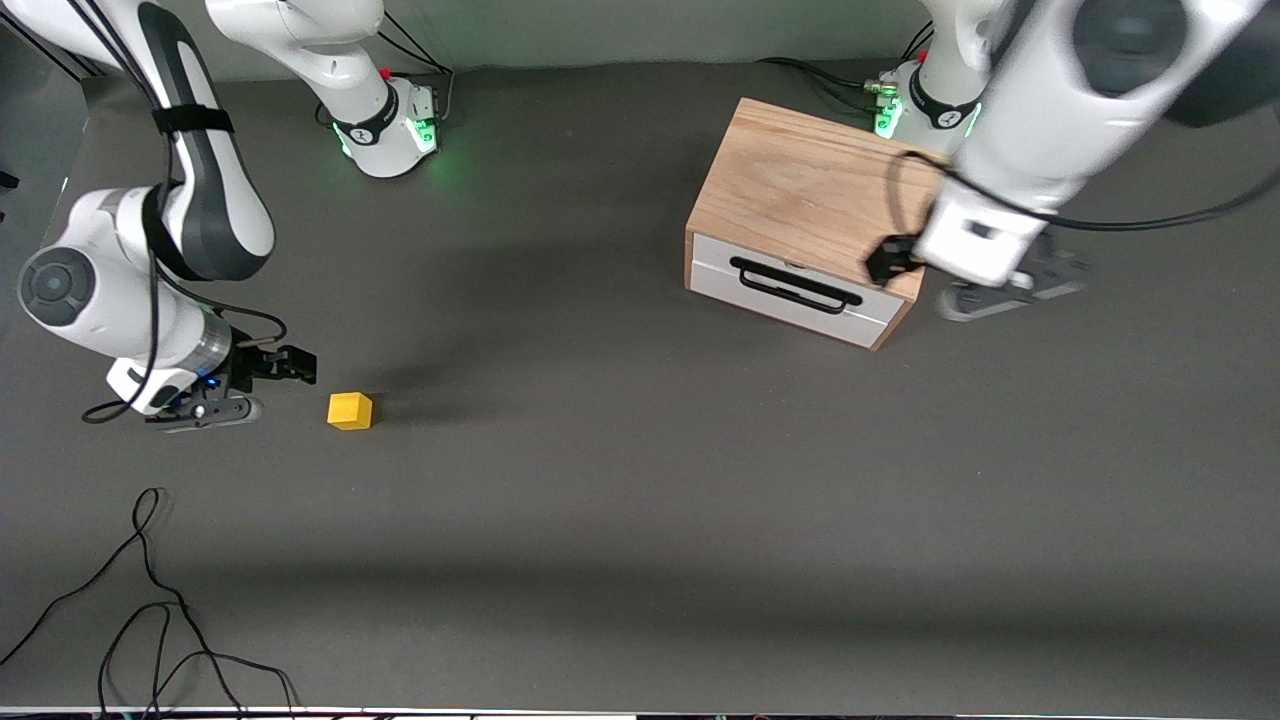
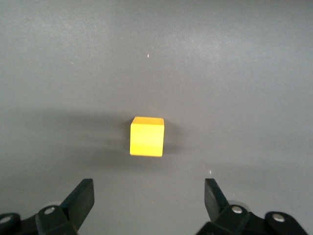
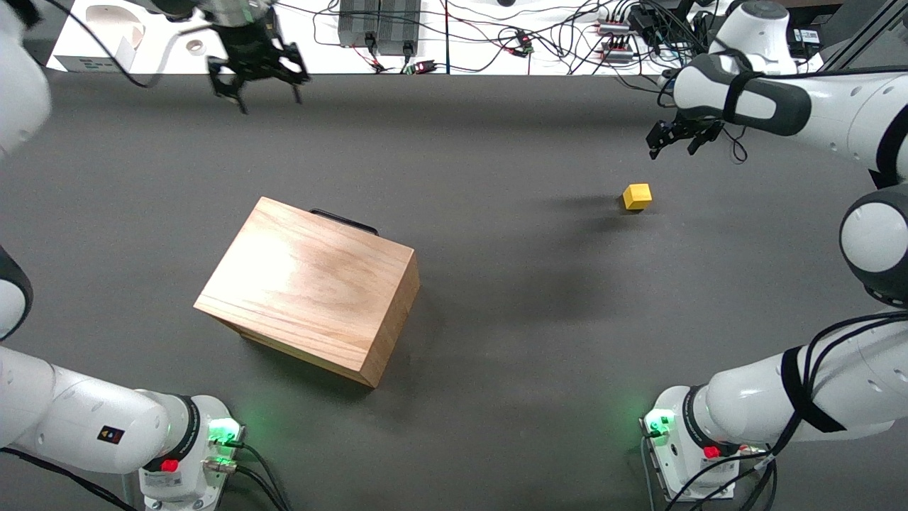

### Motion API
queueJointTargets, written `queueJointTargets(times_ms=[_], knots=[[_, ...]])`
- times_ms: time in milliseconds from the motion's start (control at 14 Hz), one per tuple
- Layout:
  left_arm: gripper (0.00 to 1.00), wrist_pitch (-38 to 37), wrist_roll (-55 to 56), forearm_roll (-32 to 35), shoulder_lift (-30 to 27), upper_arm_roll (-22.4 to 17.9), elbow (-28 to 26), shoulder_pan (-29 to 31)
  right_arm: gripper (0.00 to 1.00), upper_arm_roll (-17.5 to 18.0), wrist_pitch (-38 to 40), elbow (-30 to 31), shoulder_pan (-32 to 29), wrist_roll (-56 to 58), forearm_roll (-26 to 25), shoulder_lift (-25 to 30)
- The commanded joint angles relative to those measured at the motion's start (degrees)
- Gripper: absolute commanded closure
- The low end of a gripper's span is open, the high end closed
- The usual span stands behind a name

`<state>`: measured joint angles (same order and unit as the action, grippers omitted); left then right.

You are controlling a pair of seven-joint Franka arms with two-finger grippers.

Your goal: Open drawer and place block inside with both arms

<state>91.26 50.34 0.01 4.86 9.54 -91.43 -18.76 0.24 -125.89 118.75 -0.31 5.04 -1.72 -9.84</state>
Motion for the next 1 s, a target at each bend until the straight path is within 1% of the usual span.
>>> queueJointTargets(times_ms=[0,143,214,500,643,857,929], knots=[[0.0,1.29,17.8,0.61,5.05,2.23,4.58,-2.6,0.0,-0.33,-5.84,1.22,0.4,0.06,0.67,-3.59],[0.0,1.21,28.18,0.17,7.43,4.25,6.87,-2.86,0.0,-0.33,-9.09,1.74,0.4,-0.03,0.67,-5.53],[0.0,1.29,34.06,0.08,7.79,5.22,7.14,-2.86,0.0,-0.33,-11.2,2.18,0.4,-0.03,0.75,-6.41],[0.0,0.77,48.24,0.08,9.37,6.28,6.79,-3.3,0.0,-0.33,-17.09,4.2,0.22,-0.03,0.75,-8.96],[0.0,0.76,48.62,0.34,11.04,6.28,6.62,-3.39,0.0,-0.33,-19.91,4.91,0.22,-0.12,0.84,-10.37],[0.0,1.12,48.45,0.78,14.28,6.28,5.92,-3.3,0.01,-0.33,-20.54,4.82,0.39,-0.12,1.98,-11.25],[0.0,1.64,48.36,0.87,14.99,6.28,4.87,-3.13,0.0,-0.33,-20.62,4.91,0.22,-0.12,1.98,-11.34]])
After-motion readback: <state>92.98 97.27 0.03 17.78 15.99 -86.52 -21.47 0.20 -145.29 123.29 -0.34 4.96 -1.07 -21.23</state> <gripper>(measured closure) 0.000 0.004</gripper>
